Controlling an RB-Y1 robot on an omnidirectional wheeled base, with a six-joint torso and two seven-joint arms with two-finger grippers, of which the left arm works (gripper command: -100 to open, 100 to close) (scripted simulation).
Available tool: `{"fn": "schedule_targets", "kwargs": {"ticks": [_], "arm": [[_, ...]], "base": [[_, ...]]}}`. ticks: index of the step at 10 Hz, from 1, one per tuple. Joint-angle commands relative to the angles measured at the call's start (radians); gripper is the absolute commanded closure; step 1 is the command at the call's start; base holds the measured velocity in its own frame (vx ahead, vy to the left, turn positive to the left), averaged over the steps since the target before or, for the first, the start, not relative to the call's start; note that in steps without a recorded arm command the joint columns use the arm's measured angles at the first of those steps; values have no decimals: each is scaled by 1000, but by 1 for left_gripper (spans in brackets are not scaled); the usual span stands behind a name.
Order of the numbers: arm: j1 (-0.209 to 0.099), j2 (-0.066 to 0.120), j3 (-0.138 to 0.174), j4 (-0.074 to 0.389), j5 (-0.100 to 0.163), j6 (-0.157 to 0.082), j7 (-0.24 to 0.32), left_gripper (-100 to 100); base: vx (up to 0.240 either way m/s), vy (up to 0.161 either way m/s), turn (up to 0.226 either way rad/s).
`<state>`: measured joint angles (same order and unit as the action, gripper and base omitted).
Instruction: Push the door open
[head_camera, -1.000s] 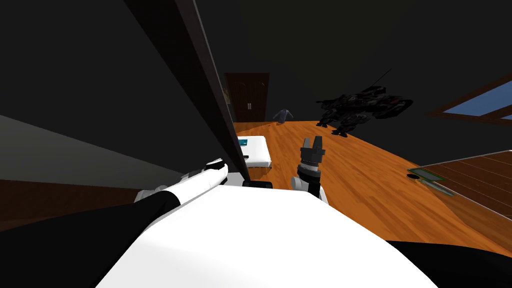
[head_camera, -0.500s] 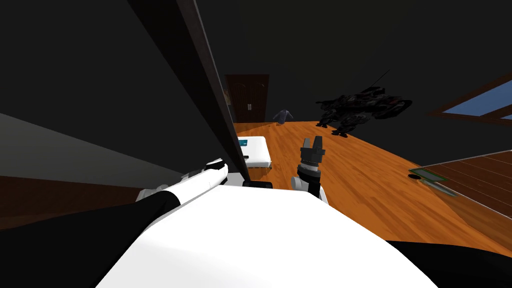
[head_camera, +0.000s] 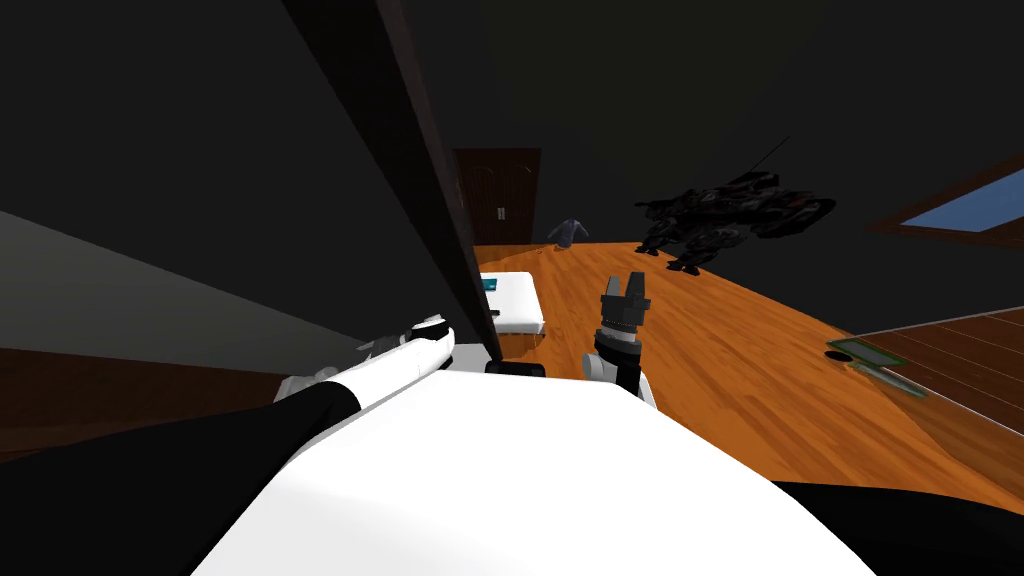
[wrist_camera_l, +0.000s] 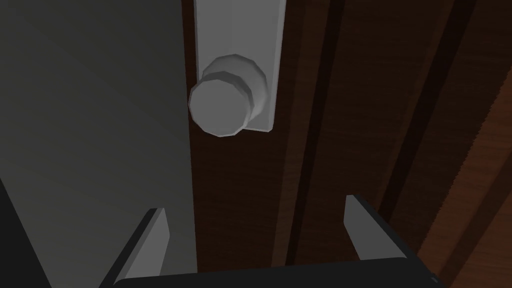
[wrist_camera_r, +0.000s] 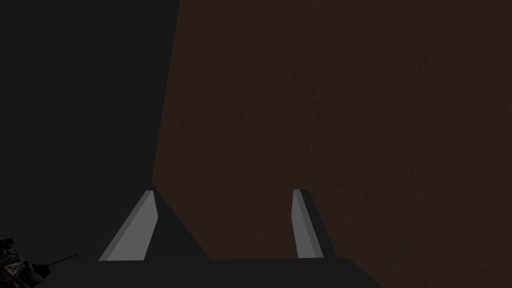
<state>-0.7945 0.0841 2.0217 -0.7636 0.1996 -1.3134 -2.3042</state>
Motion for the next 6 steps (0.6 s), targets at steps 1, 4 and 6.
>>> {"fn": "schedule_targets", "kwargs": {"ticks": [1,4,6], "arm": [[8,10,-34,8,-1,6,3,-100],[13,15,-22,12,-4,20,3,-100],[15,13,28,15,-5,29,3,-100]], "base": [[-39,104,76],[-46,151,24],[-23,162,2]]}}
